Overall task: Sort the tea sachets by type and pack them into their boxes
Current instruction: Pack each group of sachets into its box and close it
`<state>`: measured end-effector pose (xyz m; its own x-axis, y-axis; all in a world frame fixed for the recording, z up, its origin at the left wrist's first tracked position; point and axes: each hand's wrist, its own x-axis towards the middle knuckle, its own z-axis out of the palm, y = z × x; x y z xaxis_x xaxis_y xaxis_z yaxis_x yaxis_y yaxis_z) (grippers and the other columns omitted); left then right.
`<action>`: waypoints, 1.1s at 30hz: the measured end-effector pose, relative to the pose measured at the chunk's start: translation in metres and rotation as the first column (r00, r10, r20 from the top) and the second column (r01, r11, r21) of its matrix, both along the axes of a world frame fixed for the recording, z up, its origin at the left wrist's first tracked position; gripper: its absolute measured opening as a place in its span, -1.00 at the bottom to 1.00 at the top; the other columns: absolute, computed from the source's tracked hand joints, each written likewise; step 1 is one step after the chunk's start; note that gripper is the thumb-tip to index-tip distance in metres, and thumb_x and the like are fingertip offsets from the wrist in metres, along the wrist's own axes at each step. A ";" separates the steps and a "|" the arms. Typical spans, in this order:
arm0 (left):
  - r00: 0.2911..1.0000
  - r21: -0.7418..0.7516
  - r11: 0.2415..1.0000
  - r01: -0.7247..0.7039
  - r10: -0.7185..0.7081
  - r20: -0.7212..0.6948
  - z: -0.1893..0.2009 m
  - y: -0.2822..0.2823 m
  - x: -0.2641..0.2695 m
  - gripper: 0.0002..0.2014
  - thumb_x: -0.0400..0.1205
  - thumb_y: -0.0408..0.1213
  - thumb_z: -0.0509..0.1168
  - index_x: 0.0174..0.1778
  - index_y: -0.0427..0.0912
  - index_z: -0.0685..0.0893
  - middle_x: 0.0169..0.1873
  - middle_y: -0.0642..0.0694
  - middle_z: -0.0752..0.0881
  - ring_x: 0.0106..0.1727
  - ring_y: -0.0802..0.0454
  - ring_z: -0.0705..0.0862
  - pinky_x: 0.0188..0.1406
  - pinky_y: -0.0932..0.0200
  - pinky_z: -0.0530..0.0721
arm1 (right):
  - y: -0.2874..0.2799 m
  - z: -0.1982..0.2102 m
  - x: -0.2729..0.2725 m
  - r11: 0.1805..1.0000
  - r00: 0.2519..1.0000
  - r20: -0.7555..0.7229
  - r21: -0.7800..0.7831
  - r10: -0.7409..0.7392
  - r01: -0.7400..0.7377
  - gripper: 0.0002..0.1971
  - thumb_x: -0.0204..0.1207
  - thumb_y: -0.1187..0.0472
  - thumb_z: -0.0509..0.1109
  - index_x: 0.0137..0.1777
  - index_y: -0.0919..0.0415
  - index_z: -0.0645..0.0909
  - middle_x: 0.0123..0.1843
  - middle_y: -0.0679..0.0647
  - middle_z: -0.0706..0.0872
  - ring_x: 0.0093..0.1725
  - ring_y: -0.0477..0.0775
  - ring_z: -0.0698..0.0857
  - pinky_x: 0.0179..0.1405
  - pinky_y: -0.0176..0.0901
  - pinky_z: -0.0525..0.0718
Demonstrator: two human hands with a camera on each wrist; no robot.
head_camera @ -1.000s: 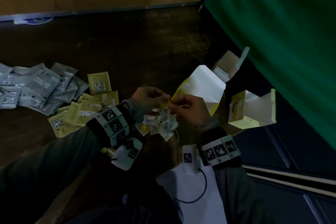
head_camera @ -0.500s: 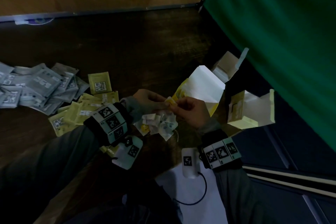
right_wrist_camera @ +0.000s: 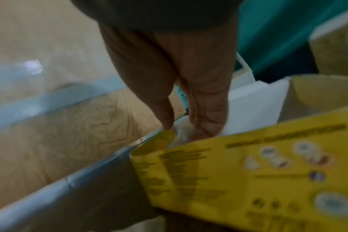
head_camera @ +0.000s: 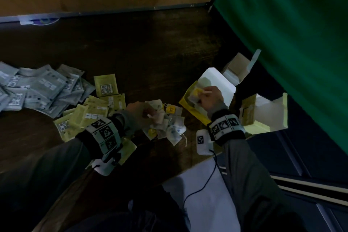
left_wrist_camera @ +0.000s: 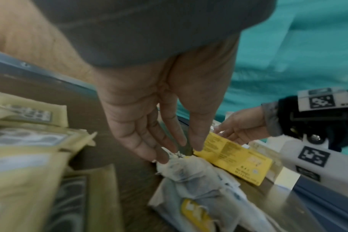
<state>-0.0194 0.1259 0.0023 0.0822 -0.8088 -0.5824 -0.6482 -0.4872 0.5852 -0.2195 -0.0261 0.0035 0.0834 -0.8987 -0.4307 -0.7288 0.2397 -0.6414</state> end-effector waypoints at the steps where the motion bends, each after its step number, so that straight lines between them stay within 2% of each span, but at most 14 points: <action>1: 1.000 -0.005 1.000 0.007 -0.007 0.020 -0.001 0.001 0.002 -0.71 0.57 -0.11 0.35 0.20 -0.04 0.64 0.12 -0.04 0.67 0.12 -0.01 0.65 0.12 0.10 0.65 | 0.003 0.003 0.003 0.999 0.998 -0.054 -0.022 0.026 -0.027 -0.65 0.57 0.09 0.35 0.27 0.23 0.47 0.11 0.13 0.65 0.09 0.22 0.69 0.04 0.05 0.70; 4: 0.997 -0.017 0.999 0.031 -0.030 0.067 0.000 0.003 0.006 -0.71 0.58 -0.17 0.34 0.22 -0.07 0.64 0.17 -0.05 0.67 0.17 -0.01 0.64 0.10 0.19 0.59 | 0.016 0.013 0.005 0.971 0.975 -0.205 -0.205 0.084 -0.127 -0.66 0.60 0.13 0.32 0.30 0.26 0.47 0.22 0.18 0.62 0.18 0.22 0.62 -0.02 -0.15 0.52; 6: 0.995 -0.043 0.998 0.035 -0.031 0.095 0.001 0.002 0.007 -0.71 0.58 -0.22 0.32 0.23 -0.09 0.65 0.22 -0.08 0.66 0.22 -0.04 0.63 0.15 0.16 0.59 | 0.035 0.020 0.003 0.937 0.988 -0.120 -0.324 0.099 -0.133 -0.75 0.59 0.20 0.33 0.23 0.25 0.53 0.18 0.18 0.63 0.06 0.15 0.66 -0.19 -0.28 0.50; 8: 0.989 -0.055 0.996 0.070 -0.062 0.135 0.004 -0.001 0.005 -0.69 0.58 -0.25 0.31 0.25 -0.08 0.64 0.26 -0.13 0.62 0.26 -0.09 0.60 0.22 0.09 0.60 | 0.056 0.017 0.002 0.939 0.976 -0.071 -0.266 0.204 -0.216 -0.83 0.58 0.25 0.34 0.14 0.26 0.59 0.08 0.16 0.68 -0.03 0.05 0.65 -0.26 -0.34 0.54; 12: 0.953 0.034 0.961 0.273 -0.275 0.130 0.004 -0.011 -0.010 -0.59 0.59 -0.22 0.32 0.38 -0.13 0.55 0.38 -0.12 0.48 0.40 -0.12 0.49 0.34 0.06 0.52 | 0.086 -0.009 0.006 0.830 0.823 -0.211 -0.079 0.527 -0.552 -0.77 0.53 0.30 0.35 0.14 0.35 0.65 0.11 0.27 0.70 0.11 0.23 0.66 0.02 -0.06 0.59; 15: 0.907 0.061 0.925 0.375 -0.380 0.181 -0.005 -0.016 -0.018 -0.54 0.61 -0.18 0.31 0.44 -0.05 0.44 0.43 -0.10 0.41 0.50 -0.12 0.38 0.41 0.04 0.46 | 0.091 -0.028 0.012 0.794 0.767 -0.273 -0.022 0.580 -0.608 -0.62 0.48 0.31 0.39 0.31 0.26 0.56 0.30 0.23 0.53 0.28 0.25 0.53 0.22 -0.01 0.54; 18: 0.910 0.090 0.938 0.334 -0.346 0.229 -0.007 -0.019 -0.015 -0.51 0.62 -0.26 0.29 0.49 -0.09 0.40 0.46 -0.16 0.38 0.49 -0.15 0.38 0.40 0.01 0.46 | 0.093 -0.031 0.013 0.819 0.800 -0.244 -0.035 0.548 -0.572 -0.54 0.47 0.25 0.36 0.40 0.11 0.50 0.24 0.23 0.55 0.25 0.30 0.53 0.19 0.13 0.60; 22: 0.949 0.059 0.968 0.245 -0.251 0.192 -0.004 -0.022 -0.008 -0.63 0.62 -0.27 0.26 0.37 -0.08 0.51 0.20 -0.07 0.57 0.29 -0.11 0.57 0.17 0.14 0.53 | 0.089 -0.025 0.005 0.843 0.828 -0.174 0.022 0.533 -0.538 -0.79 0.58 0.15 0.27 0.06 0.29 0.58 -0.06 0.26 0.62 -0.05 0.23 0.61 -0.17 -0.07 0.50; 25: 0.991 -0.015 1.000 0.019 -0.017 0.133 -0.002 -0.018 -0.001 -0.61 0.66 -0.27 0.21 0.42 -0.20 0.44 0.30 -0.22 0.57 0.28 -0.21 0.58 0.17 0.03 0.54 | 0.088 -0.014 -0.006 0.948 0.946 0.060 0.009 0.318 -0.319 -0.62 0.64 0.06 0.23 -0.14 0.43 0.57 -0.30 0.20 0.57 -0.28 0.10 0.57 -0.28 -0.02 0.47; 26: 0.995 -0.033 0.997 -0.063 0.065 0.072 -0.001 -0.016 0.002 -0.58 0.65 -0.27 0.22 0.44 -0.19 0.41 0.30 -0.24 0.57 0.25 -0.23 0.59 0.16 0.00 0.58 | 0.089 -0.008 -0.008 0.975 0.962 0.182 0.049 0.204 -0.216 -0.66 0.65 0.12 0.23 -0.14 0.43 0.60 -0.36 0.15 0.60 -0.35 0.04 0.58 -0.34 -0.08 0.51; 28: 0.981 -0.045 0.980 -0.191 0.189 -0.048 0.005 -0.012 0.007 -0.54 0.59 -0.24 0.32 0.41 -0.16 0.41 0.24 -0.22 0.60 0.16 -0.19 0.65 0.10 -0.05 0.69 | 0.094 0.004 -0.013 0.968 0.904 0.425 0.245 -0.054 -0.057 -0.84 0.65 0.36 0.22 -0.06 0.30 0.64 -0.36 0.08 0.71 -0.38 -0.05 0.68 -0.35 -0.16 0.66; 29: 0.976 -0.046 0.977 -0.209 0.205 -0.074 0.008 -0.012 0.008 -0.53 0.56 -0.22 0.36 0.38 -0.16 0.43 0.21 -0.19 0.62 0.13 -0.16 0.67 0.05 -0.01 0.70 | 0.095 0.009 -0.015 0.952 0.870 0.478 0.305 -0.122 -0.034 -0.82 0.62 0.42 0.22 -0.03 0.21 0.63 -0.30 0.10 0.74 -0.32 -0.02 0.72 -0.23 -0.11 0.72; 31: 0.992 -0.067 0.990 -0.128 0.126 -0.029 0.016 -0.013 0.005 -0.58 0.56 -0.18 0.38 0.33 -0.16 0.50 0.14 -0.12 0.64 0.10 -0.09 0.65 -0.02 0.09 0.61 | 0.093 0.010 -0.020 0.950 0.852 0.505 0.312 -0.137 -0.032 -0.80 0.60 0.45 0.24 0.01 0.15 0.61 -0.18 0.19 0.74 -0.20 0.09 0.72 -0.02 0.07 0.68; 33: 0.998 -0.079 0.995 -0.063 0.061 -0.029 0.024 -0.014 -0.001 -0.67 0.59 -0.16 0.34 0.27 -0.11 0.59 0.07 -0.07 0.65 0.05 0.00 0.62 -0.04 0.14 0.55 | 0.091 0.014 -0.022 0.951 0.843 0.519 0.307 -0.140 -0.031 -0.83 0.60 0.41 0.26 0.02 0.16 0.61 -0.18 0.19 0.72 -0.19 0.10 0.69 -0.10 -0.01 0.70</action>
<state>-0.0204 0.1117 0.0265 0.1191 -0.8466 -0.5186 -0.6017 -0.4771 0.6406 -0.2413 0.0653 0.0174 0.3298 -0.7477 -0.5763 -0.2776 0.5066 -0.8162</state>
